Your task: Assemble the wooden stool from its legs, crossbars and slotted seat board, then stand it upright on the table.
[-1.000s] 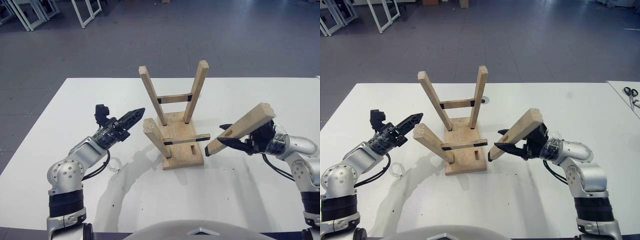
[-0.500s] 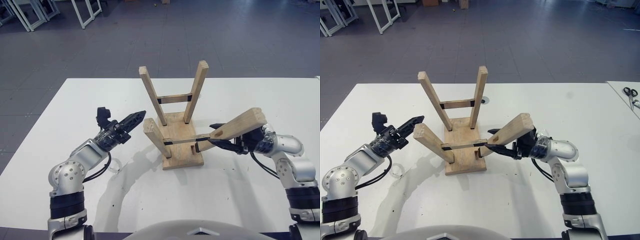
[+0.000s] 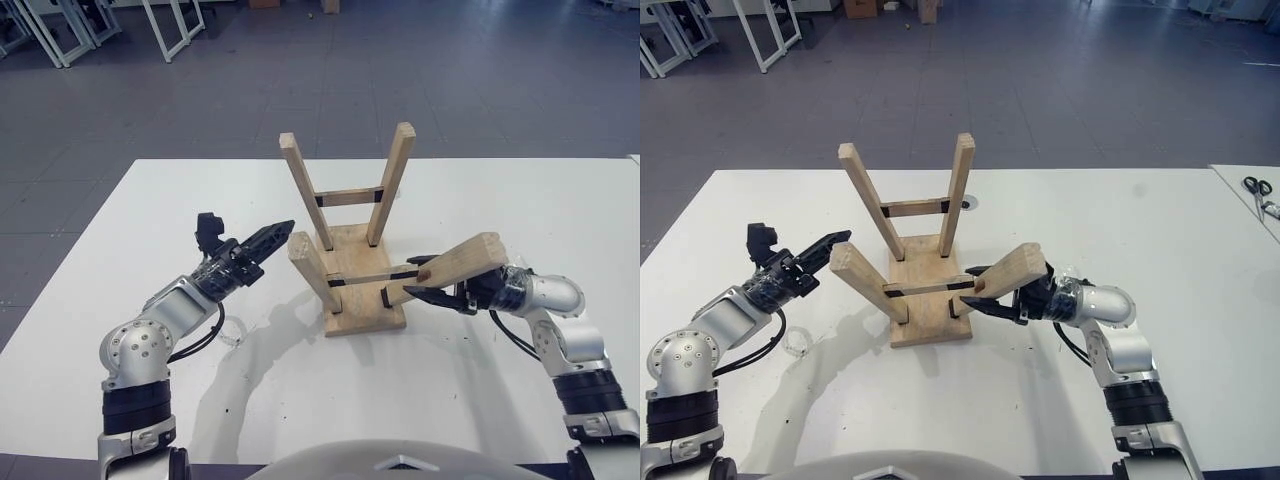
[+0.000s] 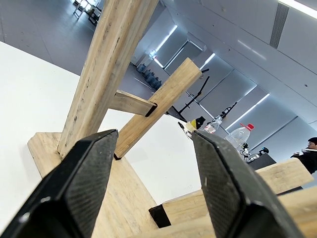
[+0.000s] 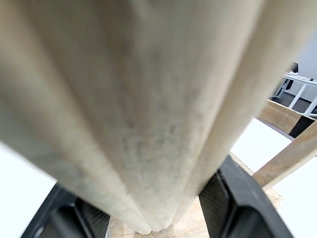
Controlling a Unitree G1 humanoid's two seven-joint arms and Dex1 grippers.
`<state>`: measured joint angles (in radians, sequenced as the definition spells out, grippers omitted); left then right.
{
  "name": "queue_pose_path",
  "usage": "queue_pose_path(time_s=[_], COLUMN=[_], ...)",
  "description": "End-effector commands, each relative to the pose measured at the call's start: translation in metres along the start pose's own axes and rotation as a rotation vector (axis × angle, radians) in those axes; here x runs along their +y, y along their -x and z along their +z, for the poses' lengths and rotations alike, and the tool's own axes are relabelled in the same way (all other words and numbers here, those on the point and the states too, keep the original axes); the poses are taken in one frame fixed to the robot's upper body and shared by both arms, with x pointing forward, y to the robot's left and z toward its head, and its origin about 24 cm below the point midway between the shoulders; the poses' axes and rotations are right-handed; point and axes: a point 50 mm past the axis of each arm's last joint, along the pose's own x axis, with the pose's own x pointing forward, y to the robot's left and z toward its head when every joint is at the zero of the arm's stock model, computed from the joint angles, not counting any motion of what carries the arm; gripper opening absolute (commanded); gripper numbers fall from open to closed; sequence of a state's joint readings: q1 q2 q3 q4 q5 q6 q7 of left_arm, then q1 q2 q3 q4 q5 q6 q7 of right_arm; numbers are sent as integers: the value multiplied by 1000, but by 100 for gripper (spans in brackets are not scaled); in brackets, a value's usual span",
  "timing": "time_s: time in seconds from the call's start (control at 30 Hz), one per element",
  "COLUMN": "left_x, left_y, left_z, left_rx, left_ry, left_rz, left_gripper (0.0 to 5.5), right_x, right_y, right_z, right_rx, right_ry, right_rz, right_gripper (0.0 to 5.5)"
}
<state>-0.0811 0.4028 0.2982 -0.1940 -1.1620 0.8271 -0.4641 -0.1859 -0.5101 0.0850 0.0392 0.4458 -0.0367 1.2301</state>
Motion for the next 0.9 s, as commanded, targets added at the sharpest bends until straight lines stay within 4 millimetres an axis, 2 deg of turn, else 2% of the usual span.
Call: queue_pose_path(time_s=[0.03, 0.17, 0.37, 0.57, 0.7, 0.77, 0.83, 0.9], left_x=[-1, -1, 5, 20, 20, 14, -3, -37], left_y=[1, 1, 7, 14, 16, 17, 13, 3], left_z=[-3, -5, 2, 24, 46, 62, 81, 98], left_rx=[8, 2, -32, -120, -183, -222, -268, -296], left_ry=[-4, 1, -22, -105, -204, -257, -308, -377], left_rz=[19, 21, 76, 249, 325, 327, 282, 173], left_gripper=[277, 277, 277, 277, 277, 277, 277, 277], right_x=[-2, -8, -9, -5, -9, -13, -16, -19], right_y=[-6, -10, -23, -35, -40, -42, -43, -43], right_z=[-2, 0, 13, 9, 5, 4, 3, 3], right_rx=[82, 80, 43, 55, 71, 78, 81, 86], right_ry=[-49, -103, -63, -38, -37, -35, -31, -30], right_rz=[-10, -42, -53, -107, -164, -200, -220, -231], right_gripper=[216, 216, 216, 216, 216, 216, 216, 216])
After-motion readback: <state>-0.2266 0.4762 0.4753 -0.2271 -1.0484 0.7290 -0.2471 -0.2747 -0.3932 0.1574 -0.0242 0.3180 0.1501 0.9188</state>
